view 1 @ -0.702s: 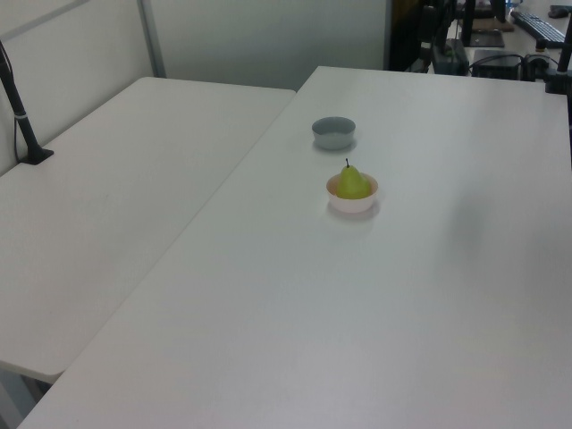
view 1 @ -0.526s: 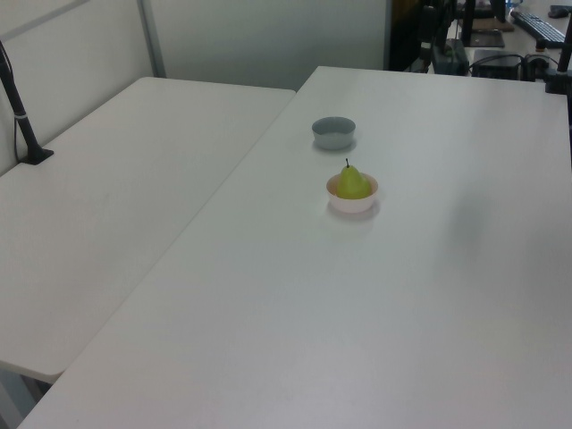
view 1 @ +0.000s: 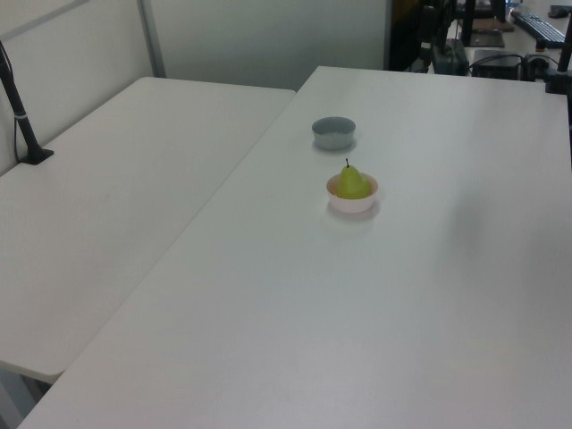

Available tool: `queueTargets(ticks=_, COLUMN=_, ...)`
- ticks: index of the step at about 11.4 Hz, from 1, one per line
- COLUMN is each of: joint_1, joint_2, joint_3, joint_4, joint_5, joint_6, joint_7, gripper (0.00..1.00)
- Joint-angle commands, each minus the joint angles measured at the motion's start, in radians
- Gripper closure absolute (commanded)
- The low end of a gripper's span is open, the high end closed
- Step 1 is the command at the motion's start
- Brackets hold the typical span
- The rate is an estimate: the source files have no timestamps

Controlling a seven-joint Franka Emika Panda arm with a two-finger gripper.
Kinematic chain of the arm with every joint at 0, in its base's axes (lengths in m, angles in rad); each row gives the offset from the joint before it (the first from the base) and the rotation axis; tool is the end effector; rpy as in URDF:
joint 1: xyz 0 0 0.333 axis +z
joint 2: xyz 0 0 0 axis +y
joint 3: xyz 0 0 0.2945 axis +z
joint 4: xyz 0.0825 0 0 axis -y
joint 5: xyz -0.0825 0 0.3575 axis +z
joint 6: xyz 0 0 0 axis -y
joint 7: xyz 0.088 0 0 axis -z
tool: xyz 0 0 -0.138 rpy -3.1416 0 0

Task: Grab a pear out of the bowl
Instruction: 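Move the gripper down over the green pear in the pink bowl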

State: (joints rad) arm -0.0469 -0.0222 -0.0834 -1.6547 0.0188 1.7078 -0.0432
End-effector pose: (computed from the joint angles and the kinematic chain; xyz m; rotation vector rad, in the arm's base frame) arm 0.5317 -0.0677 0.5586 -3.1222 0.1391 -0.1199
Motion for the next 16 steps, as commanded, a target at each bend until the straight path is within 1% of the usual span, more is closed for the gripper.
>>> queueTargets(ticks=1, joint_1=0.015, joint_2=-0.008, joint_3=-0.019, joint_4=-0.013, joint_5=0.018, joint_6=0.022, joint_7=-0.037, gripper=0.00)
queueTargets(ticks=2, joint_1=0.010, joint_2=-0.005, joint_3=-0.019, joint_4=-0.011, joint_5=0.018, joint_6=0.024, joint_7=-0.040, gripper=0.00)
queueTargets(ticks=4, joint_1=0.016, joint_2=0.008, joint_3=-0.013, joint_4=-0.011, joint_5=0.010, joint_6=0.026, joint_7=-0.099, gripper=0.00)
queueTargets(ticks=8, joint_1=0.016, joint_2=0.067, joint_3=-0.009, joint_4=-0.005, joint_5=0.012, joint_6=0.027, joint_7=-0.315, gripper=0.00)
queueTargets(ticks=9, joint_1=0.018, joint_2=0.089, joint_3=-0.001, joint_4=0.016, joint_5=0.009, joint_6=0.027, joint_7=-0.334, gripper=0.00)
queueTargets(ticks=11, joint_1=0.022, joint_2=0.132, joint_3=0.017, joint_4=0.019, joint_5=0.006, joint_6=0.054, joint_7=-0.330, gripper=0.00)
queueTargets(ticks=12, joint_1=0.048, joint_2=0.148, joint_3=0.025, joint_4=0.013, joint_5=0.007, joint_6=0.126, joint_7=-0.323, gripper=0.00)
queueTargets(ticks=13, joint_1=0.058, joint_2=0.174, joint_3=0.025, joint_4=0.013, joint_5=0.007, joint_6=0.150, joint_7=-0.311, gripper=0.00)
queueTargets(ticks=15, joint_1=0.094, joint_2=0.231, joint_3=0.025, joint_4=0.016, joint_5=-0.029, joint_6=0.177, joint_7=-0.303, gripper=0.00)
queueTargets(ticks=16, joint_1=0.101, joint_2=0.254, joint_3=0.025, joint_4=0.016, joint_5=-0.034, joint_6=0.208, joint_7=-0.302, gripper=0.00)
